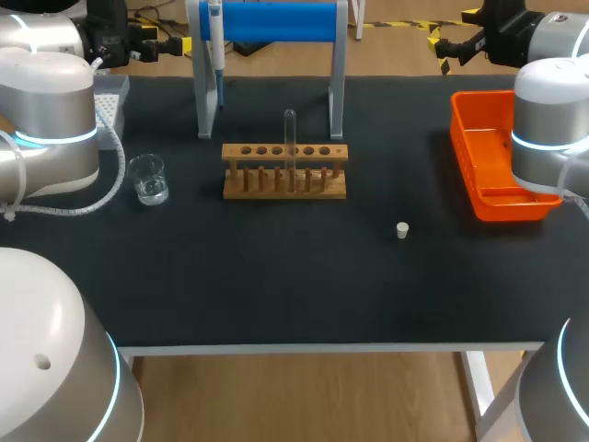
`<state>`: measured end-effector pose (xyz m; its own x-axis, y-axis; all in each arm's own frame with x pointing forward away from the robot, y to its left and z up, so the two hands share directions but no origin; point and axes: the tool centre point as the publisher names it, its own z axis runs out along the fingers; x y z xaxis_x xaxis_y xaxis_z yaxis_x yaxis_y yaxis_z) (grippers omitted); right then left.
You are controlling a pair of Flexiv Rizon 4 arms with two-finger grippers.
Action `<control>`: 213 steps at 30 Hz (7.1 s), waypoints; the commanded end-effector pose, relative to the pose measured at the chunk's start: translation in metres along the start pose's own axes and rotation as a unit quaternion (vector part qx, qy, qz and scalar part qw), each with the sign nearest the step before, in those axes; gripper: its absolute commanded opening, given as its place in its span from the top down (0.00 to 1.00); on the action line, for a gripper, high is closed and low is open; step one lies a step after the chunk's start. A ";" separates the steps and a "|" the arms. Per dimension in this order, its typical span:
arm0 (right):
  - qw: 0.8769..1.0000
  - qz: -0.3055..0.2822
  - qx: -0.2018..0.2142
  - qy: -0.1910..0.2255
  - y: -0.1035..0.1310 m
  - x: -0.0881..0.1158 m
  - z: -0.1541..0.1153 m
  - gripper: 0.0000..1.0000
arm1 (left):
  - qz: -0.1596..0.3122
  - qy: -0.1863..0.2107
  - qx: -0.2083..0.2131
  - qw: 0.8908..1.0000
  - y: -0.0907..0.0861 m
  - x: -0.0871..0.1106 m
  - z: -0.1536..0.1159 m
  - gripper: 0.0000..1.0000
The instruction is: Invert the test tube, pick up the pipette, mount the tip to pipette, aspirate from beaker and dispense into the tube, eject the tip, return the pipette, and cap with the stopper.
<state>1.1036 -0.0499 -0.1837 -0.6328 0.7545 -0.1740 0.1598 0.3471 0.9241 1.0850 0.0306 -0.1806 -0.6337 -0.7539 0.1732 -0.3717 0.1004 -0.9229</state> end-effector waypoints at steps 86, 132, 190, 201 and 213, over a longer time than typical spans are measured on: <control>0.948 -0.118 -0.097 0.279 -0.044 0.246 -0.047 0.00 | 0.120 0.029 0.019 0.992 0.124 0.194 -0.034 0.00; 0.902 -0.104 -0.198 0.369 -0.008 0.282 0.007 0.00 | 0.117 0.038 0.025 0.992 0.132 0.209 -0.042 0.00; 0.870 0.003 -0.198 0.452 -0.008 0.340 0.094 0.25 | 0.117 0.038 0.025 0.992 0.132 0.209 -0.042 0.00; 0.873 0.011 -0.201 0.445 -0.007 0.338 0.097 0.44 | 0.117 0.038 0.025 0.992 0.132 0.209 -0.042 0.00; 0.873 0.010 -0.200 0.444 -0.008 0.336 0.095 0.54 | 0.117 0.038 0.025 0.992 0.132 0.209 -0.042 0.00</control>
<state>0.9613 0.2545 -0.2811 -0.9994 -0.0314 0.0123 0.0129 -0.0185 0.9997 0.8754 -0.0871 -0.2493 -0.7475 -0.6638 -0.0241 -0.1827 0.2403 -0.9533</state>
